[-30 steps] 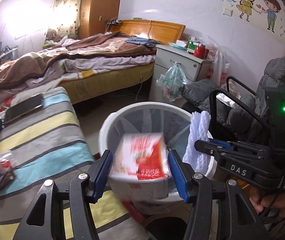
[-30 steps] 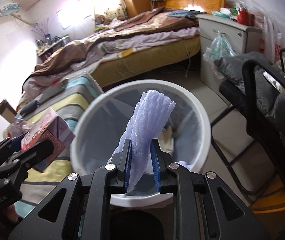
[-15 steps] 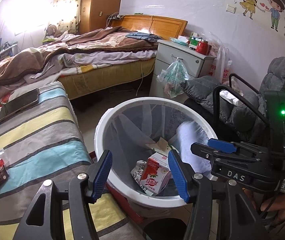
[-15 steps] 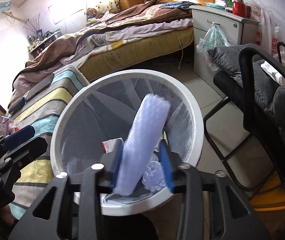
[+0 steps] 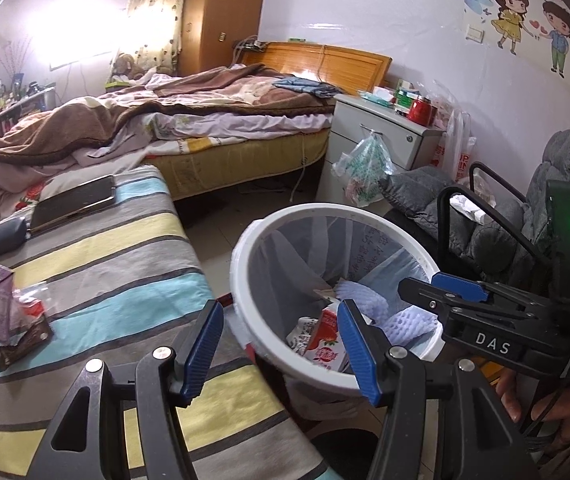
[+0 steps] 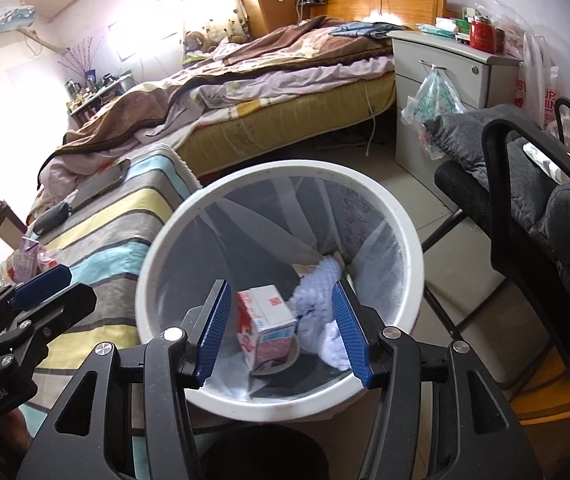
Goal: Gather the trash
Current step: 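Move both open tools back from the bin to the bedspread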
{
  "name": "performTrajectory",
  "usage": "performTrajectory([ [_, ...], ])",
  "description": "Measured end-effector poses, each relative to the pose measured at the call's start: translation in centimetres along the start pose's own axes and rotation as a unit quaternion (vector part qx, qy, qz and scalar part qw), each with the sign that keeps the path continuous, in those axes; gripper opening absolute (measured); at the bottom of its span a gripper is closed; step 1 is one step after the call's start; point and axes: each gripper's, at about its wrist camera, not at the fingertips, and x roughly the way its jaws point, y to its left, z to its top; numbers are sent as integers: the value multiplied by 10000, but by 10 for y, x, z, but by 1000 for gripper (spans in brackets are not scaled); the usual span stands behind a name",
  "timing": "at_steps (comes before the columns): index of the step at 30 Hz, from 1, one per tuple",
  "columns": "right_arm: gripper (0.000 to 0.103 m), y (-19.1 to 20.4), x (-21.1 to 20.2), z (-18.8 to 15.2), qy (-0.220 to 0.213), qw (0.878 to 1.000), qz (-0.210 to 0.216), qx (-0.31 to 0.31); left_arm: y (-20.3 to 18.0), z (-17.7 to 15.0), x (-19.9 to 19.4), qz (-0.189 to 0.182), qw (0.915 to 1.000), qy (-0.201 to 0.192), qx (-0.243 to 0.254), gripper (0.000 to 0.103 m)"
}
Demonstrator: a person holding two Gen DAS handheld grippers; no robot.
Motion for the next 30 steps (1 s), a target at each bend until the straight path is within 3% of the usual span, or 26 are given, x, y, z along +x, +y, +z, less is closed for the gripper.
performTrajectory([
  [19, 54, 77, -5, -9, -183, 9973, 407, -580, 65, -26, -62, 548, 9969, -346, -446, 59],
  [30, 58, 127, -1, -15, -214, 9936, 757, -813, 135, -52, -101, 1176, 9865, -507, -1022, 63],
])
